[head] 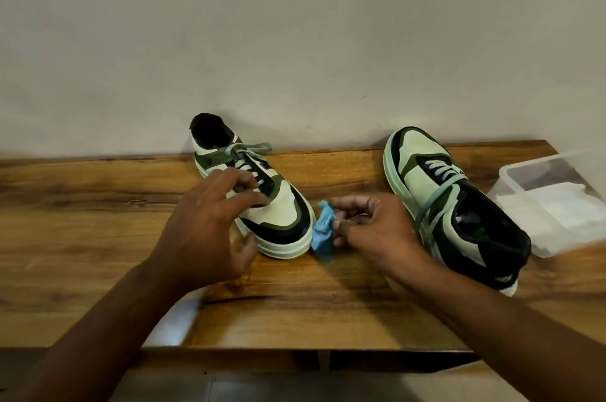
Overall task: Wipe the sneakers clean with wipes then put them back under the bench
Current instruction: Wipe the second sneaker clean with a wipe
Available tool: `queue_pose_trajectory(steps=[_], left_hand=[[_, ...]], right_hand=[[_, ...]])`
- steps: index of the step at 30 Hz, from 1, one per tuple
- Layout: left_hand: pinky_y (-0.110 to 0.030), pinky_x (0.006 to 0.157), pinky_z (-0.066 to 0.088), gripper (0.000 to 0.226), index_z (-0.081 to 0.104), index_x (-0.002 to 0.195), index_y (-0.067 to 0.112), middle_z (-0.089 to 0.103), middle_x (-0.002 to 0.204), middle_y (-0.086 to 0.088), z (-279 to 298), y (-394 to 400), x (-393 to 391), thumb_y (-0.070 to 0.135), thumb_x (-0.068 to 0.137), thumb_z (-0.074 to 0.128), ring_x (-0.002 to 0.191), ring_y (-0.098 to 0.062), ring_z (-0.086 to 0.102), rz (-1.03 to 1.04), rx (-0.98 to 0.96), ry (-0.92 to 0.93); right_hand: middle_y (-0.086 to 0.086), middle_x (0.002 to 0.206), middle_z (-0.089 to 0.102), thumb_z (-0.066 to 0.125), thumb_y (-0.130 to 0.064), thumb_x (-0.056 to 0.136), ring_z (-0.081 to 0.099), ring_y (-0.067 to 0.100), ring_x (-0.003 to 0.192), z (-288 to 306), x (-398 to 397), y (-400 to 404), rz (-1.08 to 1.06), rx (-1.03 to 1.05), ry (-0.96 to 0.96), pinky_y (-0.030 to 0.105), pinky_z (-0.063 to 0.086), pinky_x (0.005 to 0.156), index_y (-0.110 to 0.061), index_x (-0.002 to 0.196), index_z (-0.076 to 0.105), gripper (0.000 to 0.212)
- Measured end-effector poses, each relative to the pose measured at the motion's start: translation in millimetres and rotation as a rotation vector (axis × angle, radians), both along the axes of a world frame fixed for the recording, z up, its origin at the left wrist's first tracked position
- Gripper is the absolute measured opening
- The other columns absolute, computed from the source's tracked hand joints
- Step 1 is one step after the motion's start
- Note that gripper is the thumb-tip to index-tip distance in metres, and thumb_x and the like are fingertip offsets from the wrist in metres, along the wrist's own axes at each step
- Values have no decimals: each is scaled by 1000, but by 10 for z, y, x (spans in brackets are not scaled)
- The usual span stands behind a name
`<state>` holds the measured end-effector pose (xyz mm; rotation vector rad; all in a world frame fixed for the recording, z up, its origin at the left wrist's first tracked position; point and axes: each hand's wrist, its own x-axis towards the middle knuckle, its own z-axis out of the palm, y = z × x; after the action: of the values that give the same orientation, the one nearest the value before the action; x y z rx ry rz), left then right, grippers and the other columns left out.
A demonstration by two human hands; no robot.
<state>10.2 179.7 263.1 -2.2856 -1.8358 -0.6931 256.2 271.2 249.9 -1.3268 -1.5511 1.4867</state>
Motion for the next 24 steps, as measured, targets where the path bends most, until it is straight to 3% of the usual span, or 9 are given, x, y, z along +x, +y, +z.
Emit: queue_pose_trajectory(steps=[3,7,10,12,14,19,24], left_hand=[[-33,96,49,57,75,127,23,64,131,4,-6,-43,126,43,73,79,120,-17,56,-36,-55,-21],[-35,86,52,58,77,123,26,71,122,12,-32,-20,155,61,77,79,110,-13,59,2,-71,-30],[-35,80,53,56,78,121,27,73,118,13,-57,-5,167,62,78,75,106,-13,59,20,-66,-29],[-38,77,56,55,78,121,27,74,117,13,-55,-5,165,61,78,72,105,-14,60,14,-71,-29],[-40,74,57,55,78,121,26,74,117,12,-52,1,161,59,78,68,104,-15,60,9,-79,-27],[-36,78,57,57,80,117,25,76,116,15,-44,35,182,64,76,71,108,-12,60,28,-91,-47],[-40,83,59,56,82,113,25,76,115,15,-50,53,190,63,72,78,113,-13,62,61,-95,-85]], right_hand=[[-1,92,79,85,4,76,77,16,85,16,-19,-77,63,-48,50,34,64,79,-22,107,79,41],[-2,86,79,88,1,74,77,15,77,-10,-65,-164,14,7,64,33,65,74,-21,89,80,27],[-14,87,76,87,-6,77,72,-1,80,-50,-76,-306,67,412,-102,17,59,73,-32,86,78,29],[-15,91,74,87,-6,75,69,-2,84,-64,-82,-425,149,651,-147,12,56,74,-26,91,80,27],[-10,93,75,88,-3,73,68,-1,83,-100,-106,-492,197,753,-159,12,56,74,-20,92,81,26],[-17,88,72,84,1,76,67,-5,85,-101,-120,-368,88,577,-159,10,54,72,-24,86,79,28],[-10,84,78,80,4,80,75,10,81,-162,-144,-151,-48,277,-20,41,65,74,-25,82,79,28]])
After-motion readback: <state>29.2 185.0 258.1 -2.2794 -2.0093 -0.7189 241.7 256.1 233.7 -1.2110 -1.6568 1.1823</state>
